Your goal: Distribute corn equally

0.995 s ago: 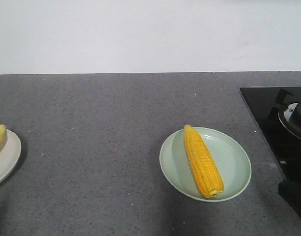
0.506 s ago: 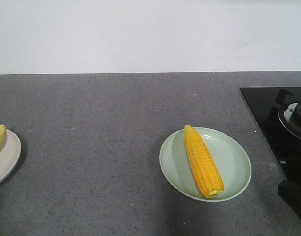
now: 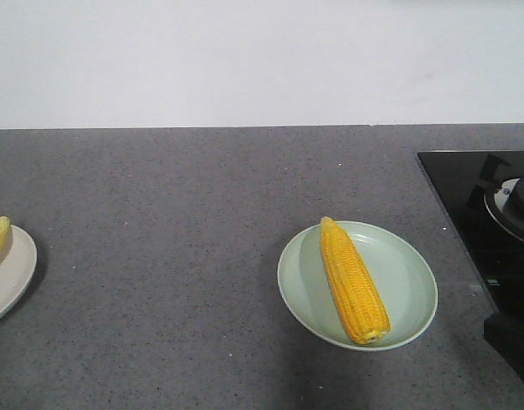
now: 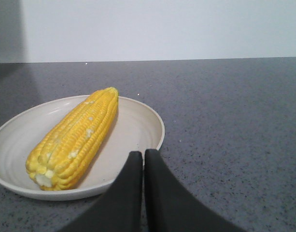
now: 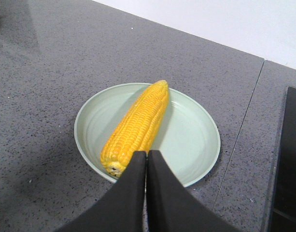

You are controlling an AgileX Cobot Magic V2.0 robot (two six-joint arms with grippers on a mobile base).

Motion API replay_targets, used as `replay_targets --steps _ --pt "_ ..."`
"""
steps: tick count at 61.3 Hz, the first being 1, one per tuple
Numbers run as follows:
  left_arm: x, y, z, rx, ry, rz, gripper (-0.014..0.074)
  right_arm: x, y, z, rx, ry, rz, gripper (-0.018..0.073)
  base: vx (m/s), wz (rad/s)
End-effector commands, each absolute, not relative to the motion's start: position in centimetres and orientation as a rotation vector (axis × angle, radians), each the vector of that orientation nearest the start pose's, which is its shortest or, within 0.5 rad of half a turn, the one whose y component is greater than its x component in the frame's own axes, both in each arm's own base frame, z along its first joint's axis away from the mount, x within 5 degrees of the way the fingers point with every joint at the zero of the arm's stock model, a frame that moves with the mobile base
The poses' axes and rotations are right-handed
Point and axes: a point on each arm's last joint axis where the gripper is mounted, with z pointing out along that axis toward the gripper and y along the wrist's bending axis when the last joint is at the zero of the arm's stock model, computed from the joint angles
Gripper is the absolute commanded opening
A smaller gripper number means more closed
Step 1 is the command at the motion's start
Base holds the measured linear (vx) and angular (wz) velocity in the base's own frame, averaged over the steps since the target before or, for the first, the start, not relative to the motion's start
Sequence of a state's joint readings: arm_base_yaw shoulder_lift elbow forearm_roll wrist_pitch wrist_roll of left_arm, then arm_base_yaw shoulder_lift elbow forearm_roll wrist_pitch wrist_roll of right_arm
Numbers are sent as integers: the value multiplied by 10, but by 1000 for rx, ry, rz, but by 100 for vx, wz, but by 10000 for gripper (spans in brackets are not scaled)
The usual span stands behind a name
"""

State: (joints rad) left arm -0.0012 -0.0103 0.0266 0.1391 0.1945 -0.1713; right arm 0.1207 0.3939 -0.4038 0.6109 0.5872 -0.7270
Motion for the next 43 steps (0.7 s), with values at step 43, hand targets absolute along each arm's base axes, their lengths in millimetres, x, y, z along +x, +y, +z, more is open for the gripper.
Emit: replay_targets --steps 43 --pt "55 0 203 -36 1523 -34 -7 80 37 291 -478 1836 256 -4 0 0"
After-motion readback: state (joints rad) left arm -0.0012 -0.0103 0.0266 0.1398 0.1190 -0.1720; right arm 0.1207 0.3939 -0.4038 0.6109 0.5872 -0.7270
